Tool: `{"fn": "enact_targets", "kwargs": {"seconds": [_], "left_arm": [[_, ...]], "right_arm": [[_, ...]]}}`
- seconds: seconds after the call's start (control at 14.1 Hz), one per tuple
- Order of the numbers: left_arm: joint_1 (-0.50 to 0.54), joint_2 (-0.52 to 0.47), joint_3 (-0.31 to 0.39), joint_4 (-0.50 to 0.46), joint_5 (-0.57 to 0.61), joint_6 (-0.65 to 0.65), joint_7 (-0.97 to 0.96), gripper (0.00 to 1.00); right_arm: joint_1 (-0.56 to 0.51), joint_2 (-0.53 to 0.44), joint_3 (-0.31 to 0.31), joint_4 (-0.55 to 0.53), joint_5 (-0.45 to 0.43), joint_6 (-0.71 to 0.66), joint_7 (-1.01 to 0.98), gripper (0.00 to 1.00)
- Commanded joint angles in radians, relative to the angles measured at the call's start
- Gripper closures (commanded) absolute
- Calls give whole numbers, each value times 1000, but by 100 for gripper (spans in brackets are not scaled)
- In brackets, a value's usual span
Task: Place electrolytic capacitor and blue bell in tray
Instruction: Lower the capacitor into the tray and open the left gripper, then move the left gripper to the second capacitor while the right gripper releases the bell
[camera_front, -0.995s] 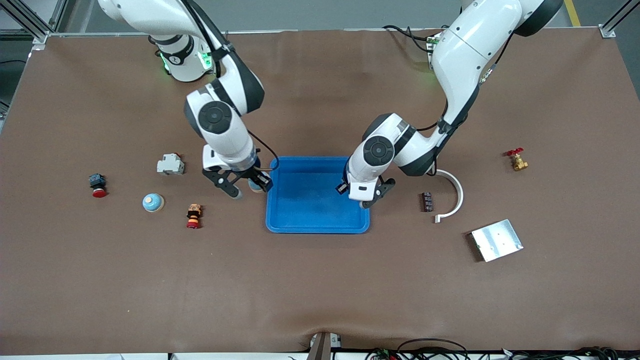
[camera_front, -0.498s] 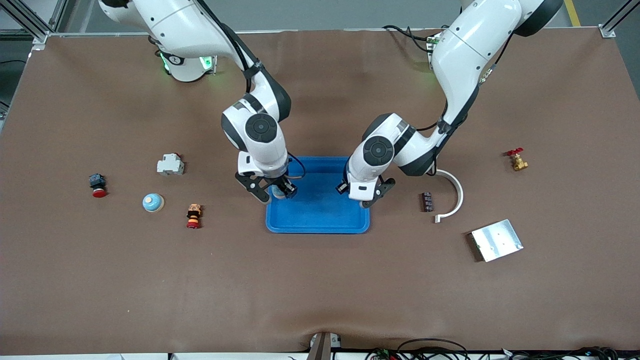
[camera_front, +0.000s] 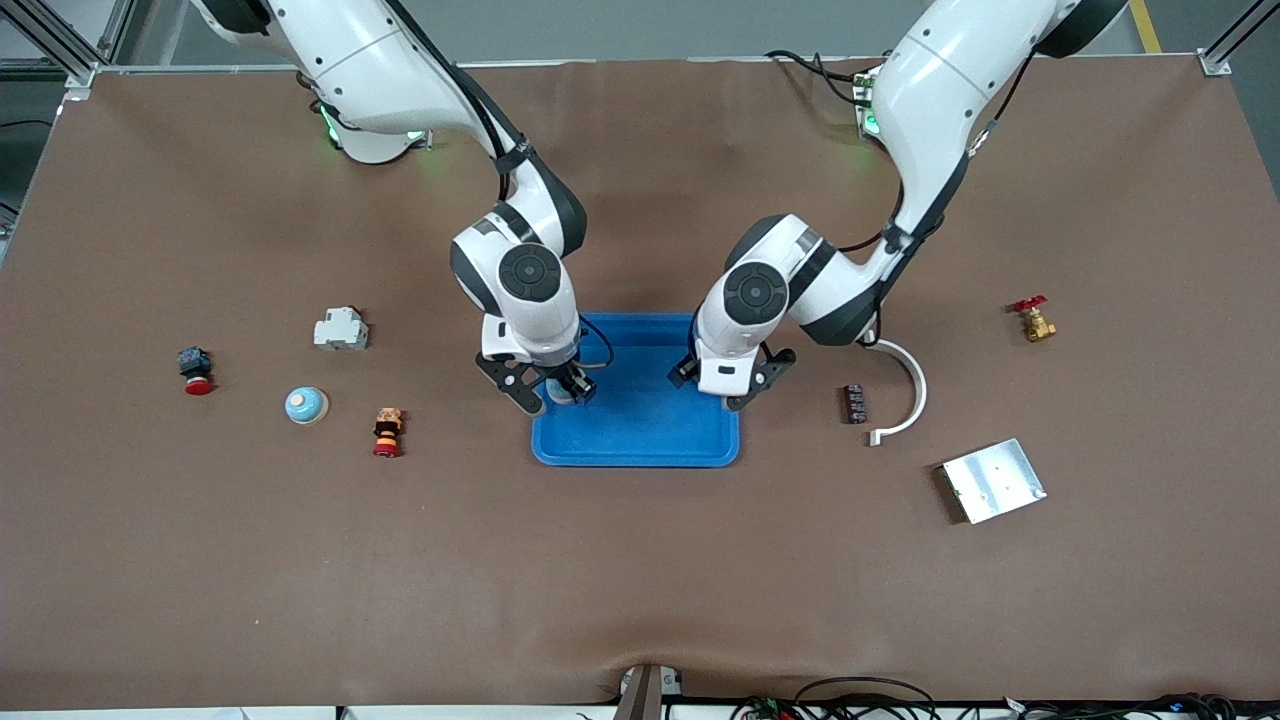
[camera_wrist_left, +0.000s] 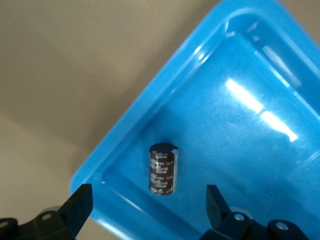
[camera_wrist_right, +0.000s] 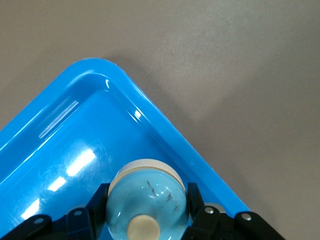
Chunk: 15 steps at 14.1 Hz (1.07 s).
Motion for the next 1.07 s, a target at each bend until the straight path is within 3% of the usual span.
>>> {"fn": "enact_targets", "kwargs": {"seconds": [0.0, 0.36, 1.0], "left_arm": [[42, -86, -4, -6, 20, -115, 45, 0], [119, -147, 0, -7, 21, -169, 442, 0], [320, -166, 3, -16, 119, -140, 757, 0]], "right_arm": [[11, 27, -4, 31, 15, 5, 24, 100], [45, 33, -5, 31, 82, 13, 29, 100], [68, 73, -5, 32, 93, 59, 44, 100]]}}
